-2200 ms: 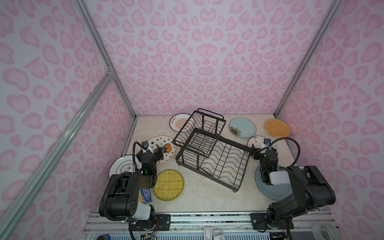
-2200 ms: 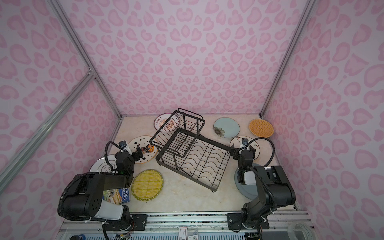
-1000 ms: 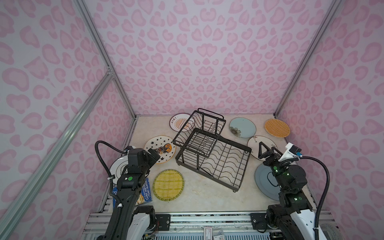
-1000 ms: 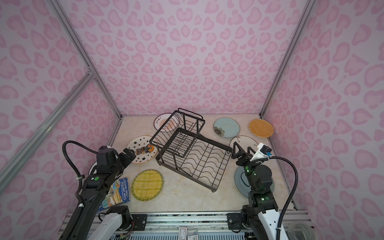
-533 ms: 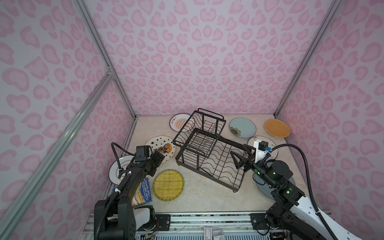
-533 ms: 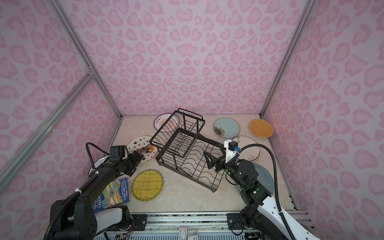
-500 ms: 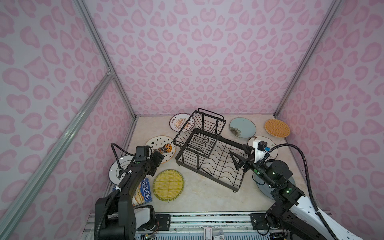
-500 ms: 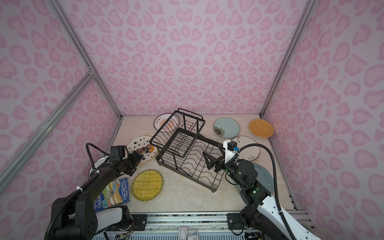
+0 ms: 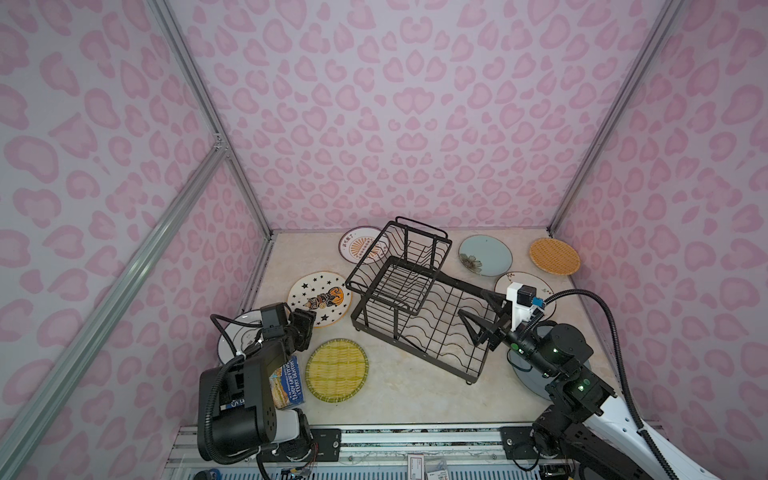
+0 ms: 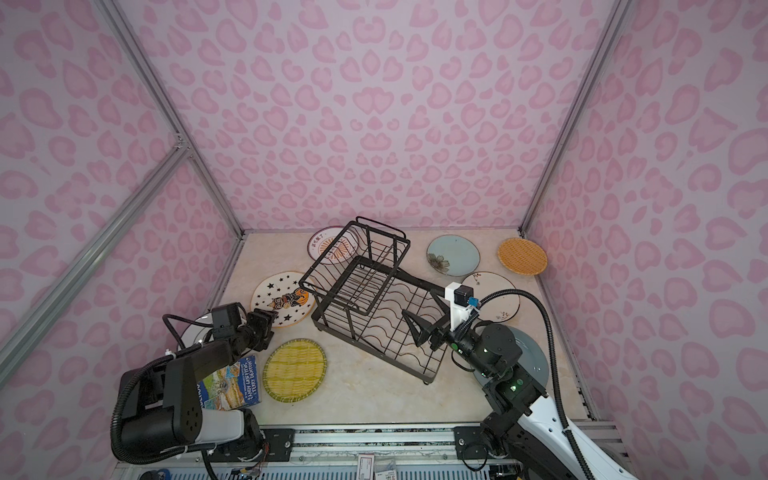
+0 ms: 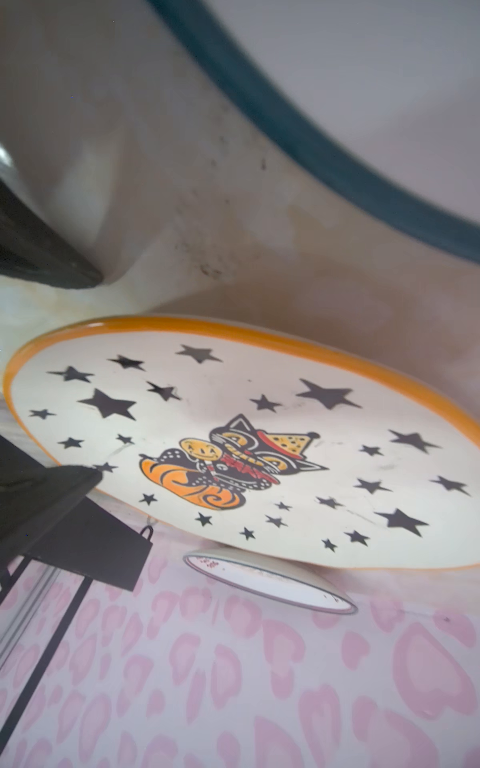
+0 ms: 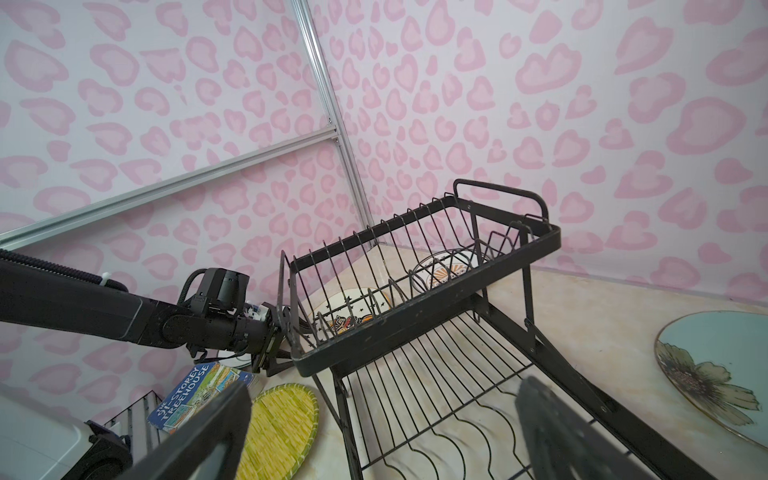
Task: Load the plates into the dish rack
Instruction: 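Grasp the star-and-cat plate rim with the left gripper and tilt it upright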
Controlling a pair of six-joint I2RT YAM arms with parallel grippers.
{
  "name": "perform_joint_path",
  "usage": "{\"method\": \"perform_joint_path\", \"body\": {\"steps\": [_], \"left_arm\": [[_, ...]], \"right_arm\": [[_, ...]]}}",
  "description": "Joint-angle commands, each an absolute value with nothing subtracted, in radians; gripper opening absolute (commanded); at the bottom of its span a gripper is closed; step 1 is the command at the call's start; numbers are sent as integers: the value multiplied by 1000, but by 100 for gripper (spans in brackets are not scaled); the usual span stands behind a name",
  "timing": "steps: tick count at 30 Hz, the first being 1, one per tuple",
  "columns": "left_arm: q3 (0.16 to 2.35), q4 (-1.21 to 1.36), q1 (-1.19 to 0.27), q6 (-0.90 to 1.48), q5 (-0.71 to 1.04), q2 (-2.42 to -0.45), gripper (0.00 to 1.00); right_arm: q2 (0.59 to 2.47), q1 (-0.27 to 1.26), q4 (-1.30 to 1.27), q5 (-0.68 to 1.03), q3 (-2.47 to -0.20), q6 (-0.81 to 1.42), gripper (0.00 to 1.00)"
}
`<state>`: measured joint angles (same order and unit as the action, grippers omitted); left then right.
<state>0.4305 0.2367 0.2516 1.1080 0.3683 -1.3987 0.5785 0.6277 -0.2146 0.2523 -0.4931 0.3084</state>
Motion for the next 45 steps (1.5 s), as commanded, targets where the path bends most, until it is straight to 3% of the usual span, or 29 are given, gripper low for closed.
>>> {"method": "perform_joint_path", "body": {"steps": [1,5,9,16,20,24,31,45], "left_arm": [[391,348,265,1151,367,-1439,69],[375,462,275,1183,409,-1528,68],[391,554,279,1203,472,-1637,57],[398,571,281,1210,460,-1653,56],[414,591,281,1221,463,-1678,50],[419,625,281,1241,467,-1699,38],[417,754,282,1282,517,-1718,3],[427,614,282,1257,519,-1439,3]], "right_arm": [[561,632,-233,268,-477,326,100],[540,632,-224,265,-475,339,100],[516,632,-235,267,-461,350,100],[494,635,-228,271,-460,379,100],[483,634,-228,260,-459,381,100],[475,636,-222,251,-460,388,100],[466,635,-210,245,-467,382,100],[423,639,-177,232,-475,417,100]]}}
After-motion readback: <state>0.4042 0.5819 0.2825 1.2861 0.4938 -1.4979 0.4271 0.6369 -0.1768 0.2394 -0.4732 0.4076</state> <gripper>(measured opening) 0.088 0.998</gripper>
